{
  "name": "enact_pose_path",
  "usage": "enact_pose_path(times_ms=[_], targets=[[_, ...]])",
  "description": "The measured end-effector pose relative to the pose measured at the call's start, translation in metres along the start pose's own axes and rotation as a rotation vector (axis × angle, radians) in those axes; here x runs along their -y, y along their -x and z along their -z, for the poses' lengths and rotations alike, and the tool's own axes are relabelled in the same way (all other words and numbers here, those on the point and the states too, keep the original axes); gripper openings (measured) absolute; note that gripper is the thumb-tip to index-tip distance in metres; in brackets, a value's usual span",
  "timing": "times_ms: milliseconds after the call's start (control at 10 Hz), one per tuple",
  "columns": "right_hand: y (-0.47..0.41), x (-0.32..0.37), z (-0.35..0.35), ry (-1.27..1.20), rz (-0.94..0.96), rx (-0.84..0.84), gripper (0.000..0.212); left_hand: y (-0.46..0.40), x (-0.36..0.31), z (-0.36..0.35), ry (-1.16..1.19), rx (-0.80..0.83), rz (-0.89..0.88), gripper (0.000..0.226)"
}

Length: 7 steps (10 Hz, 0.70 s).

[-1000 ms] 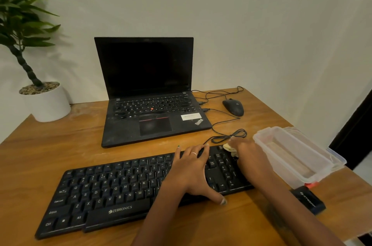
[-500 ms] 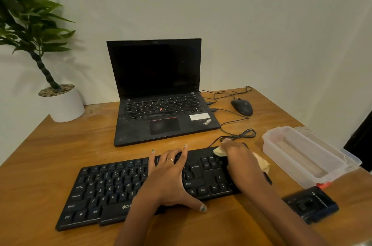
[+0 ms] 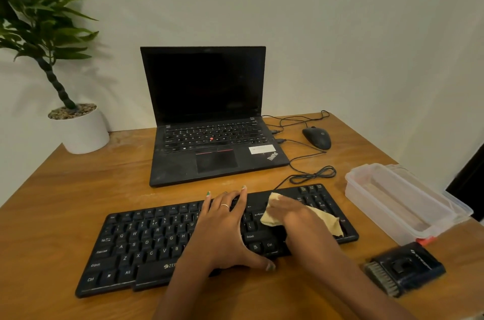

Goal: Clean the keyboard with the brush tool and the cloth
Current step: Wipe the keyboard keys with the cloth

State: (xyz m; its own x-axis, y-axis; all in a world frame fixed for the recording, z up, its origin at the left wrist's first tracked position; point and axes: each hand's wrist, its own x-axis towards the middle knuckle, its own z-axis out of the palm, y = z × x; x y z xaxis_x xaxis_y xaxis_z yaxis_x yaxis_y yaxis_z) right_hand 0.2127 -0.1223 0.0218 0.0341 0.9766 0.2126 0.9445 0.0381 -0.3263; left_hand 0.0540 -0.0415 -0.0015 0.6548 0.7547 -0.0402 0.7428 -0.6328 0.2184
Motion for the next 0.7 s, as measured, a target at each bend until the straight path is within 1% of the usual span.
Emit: enact_pose_path(times_ms=[100, 200, 300, 400, 500, 600, 700], targets=[[-0.012, -0.009, 0.009, 0.111, -0.170, 0.000, 0.036, 0.000, 0.000, 0.000, 0.011, 0.000, -0.007, 0.141], [-0.022, 0.002, 0.001, 0.133, -0.147, 0.031, 0.035, 0.000, -0.001, 0.001, 0.018, -0.008, -0.007, 0.141], [-0.032, 0.013, -0.004, -0.023, 0.002, 0.033, 0.053, 0.001, -0.001, 0.000, 0.040, -0.028, -0.007, 0.145], [-0.048, 0.004, -0.002, -0.103, 0.064, 0.096, 0.061, 0.004, -0.001, 0.001, 0.048, -0.035, 0.002, 0.148], [-0.057, -0.021, 0.009, 0.028, -0.027, 0.113, 0.047, 0.005, -0.003, 0.002, 0.011, -0.034, 0.026, 0.149], [-0.064, -0.025, 0.019, -0.014, -0.097, 0.141, 0.038, 0.004, -0.004, 0.003, -0.009, -0.033, 0.044, 0.149], [-0.066, -0.006, 0.016, -0.156, 0.024, 0.230, 0.039, 0.004, -0.004, 0.004, -0.020, -0.029, 0.051, 0.149]])
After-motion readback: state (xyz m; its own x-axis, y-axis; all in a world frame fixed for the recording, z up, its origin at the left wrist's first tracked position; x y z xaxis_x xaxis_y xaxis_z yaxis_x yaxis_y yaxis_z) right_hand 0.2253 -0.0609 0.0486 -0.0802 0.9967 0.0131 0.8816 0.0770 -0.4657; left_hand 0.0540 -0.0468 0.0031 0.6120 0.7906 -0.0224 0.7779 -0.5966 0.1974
